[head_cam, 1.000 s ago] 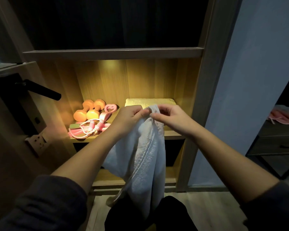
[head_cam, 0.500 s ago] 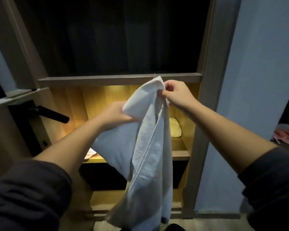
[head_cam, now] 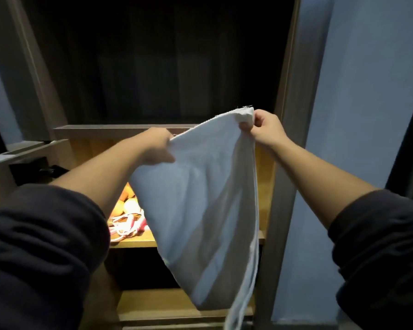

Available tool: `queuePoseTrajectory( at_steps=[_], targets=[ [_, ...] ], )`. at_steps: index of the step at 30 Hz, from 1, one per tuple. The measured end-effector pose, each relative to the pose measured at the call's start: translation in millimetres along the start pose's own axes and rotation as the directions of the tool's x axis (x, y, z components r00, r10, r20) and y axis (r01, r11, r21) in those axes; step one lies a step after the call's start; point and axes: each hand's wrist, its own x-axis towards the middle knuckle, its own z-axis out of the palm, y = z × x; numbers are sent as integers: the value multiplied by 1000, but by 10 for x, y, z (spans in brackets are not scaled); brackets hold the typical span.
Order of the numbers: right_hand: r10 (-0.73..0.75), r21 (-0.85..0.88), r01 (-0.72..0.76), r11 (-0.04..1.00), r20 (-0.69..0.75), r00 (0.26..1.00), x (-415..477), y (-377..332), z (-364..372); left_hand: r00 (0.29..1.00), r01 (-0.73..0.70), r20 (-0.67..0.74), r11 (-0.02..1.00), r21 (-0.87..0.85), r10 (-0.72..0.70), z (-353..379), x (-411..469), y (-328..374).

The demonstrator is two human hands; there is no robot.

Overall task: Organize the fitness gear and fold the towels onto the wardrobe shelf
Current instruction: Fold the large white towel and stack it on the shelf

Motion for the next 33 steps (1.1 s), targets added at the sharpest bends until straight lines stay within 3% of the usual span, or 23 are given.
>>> queuePoseTrajectory(
  at_steps=[2, 4, 8, 10, 12, 17, 20, 23, 27, 29, 31, 33],
  targets=[
    [7, 16, -7, 1000, 5, 1000, -46, 55, 67, 995, 99, 29, 995, -18, -99, 79, -81, -80],
    [16, 20, -16, 1000, -5, 1000, -77, 99, 126, 989, 123, -75, 991, -52, -127, 170, -157, -132],
    [46, 71, -44, 997, -22, 999, -117, 137, 173, 955, 96, -284, 995, 38, -81, 182, -268, -163],
    [63, 97, -64, 993, 11, 998, -167, 170, 142, 980, 16, -196, 999, -43, -25, 116, -296, -201],
    [109, 187, -117, 975, 51, 993, -265, 194, 100, 997, -63, -46, 971, -229, 54, -26, -353, -245],
    [157, 443, -231, 866, 198, 968, -711, 193, 14, 955, 27, 267, 858, -512, 129, -206, -598, -328],
    [190, 527, -301, 795, 255, 948, -1021, 219, -2, 879, 128, 446, 815, -565, 171, -130, -821, -363],
    [331, 502, -444, 742, 301, 894, -1376, 348, 55, 759, 219, 599, 767, -603, 254, 166, -1068, -404],
    [484, 419, -669, 614, 469, 739, -2103, 806, 176, 627, 299, 722, 765, -570, 293, 911, -1432, -368],
    [557, 320, -758, 569, 528, 641, -2545, 1064, 259, 527, 320, 783, 776, -543, 331, 1348, -1658, -313],
    [658, 201, -830, 520, 525, 539, -2945, 1311, 345, 426, 367, 828, 767, -527, 365, 1749, -1906, -251],
    [721, 67, -850, 523, 497, 483, -3258, 1511, 431, 402, 385, 850, 780, -493, 339, 2086, -2148, -173]
  ],
)
